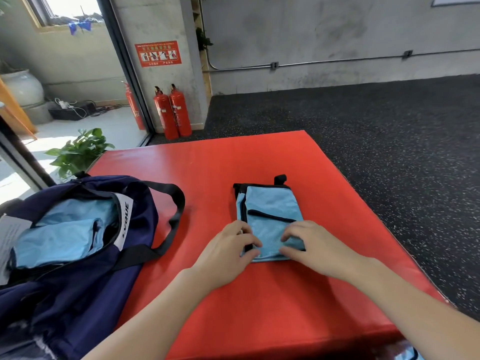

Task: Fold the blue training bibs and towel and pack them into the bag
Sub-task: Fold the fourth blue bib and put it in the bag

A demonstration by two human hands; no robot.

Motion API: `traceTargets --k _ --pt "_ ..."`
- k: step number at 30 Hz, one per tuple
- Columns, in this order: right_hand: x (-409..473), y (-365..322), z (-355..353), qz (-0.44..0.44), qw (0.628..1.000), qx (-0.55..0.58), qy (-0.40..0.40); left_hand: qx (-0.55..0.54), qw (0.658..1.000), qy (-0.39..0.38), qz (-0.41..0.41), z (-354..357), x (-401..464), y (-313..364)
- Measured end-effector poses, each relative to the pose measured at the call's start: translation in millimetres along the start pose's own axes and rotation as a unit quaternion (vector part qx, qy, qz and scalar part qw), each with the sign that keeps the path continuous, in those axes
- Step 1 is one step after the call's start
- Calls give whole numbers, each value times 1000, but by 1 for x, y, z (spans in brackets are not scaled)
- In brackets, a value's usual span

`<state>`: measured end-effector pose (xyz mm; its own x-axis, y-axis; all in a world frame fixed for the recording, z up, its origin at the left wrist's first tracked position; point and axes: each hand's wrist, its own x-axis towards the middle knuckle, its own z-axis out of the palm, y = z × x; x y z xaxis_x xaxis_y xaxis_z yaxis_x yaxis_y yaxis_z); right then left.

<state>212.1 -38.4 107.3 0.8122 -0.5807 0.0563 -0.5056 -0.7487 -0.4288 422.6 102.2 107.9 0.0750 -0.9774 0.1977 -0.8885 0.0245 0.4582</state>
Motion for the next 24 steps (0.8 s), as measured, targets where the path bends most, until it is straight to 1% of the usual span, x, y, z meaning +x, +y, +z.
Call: traceTargets --k 3,7,10,16,20,24 --pt "-1 0 4 -31 999 -9 -15 18 999 -34 15 -1 0 1" --pt "0 3 4 -39 999 -4 -1 38 997 -63 38 1 0 -1" --pt "0 2 4 -41 999 -6 4 40 996 -50 54 1 1 -3" --pt "1 0 1 -60 998 -30 -4 47 997 -16 58 -8 -1 -3" --pt "0 1 3 -80 995 -47 -25 74 995 -45 58 -8 -5 -7" --pt "3 2 6 -93 994 -52 -8 53 997 -46 39 -6 -4 -10"
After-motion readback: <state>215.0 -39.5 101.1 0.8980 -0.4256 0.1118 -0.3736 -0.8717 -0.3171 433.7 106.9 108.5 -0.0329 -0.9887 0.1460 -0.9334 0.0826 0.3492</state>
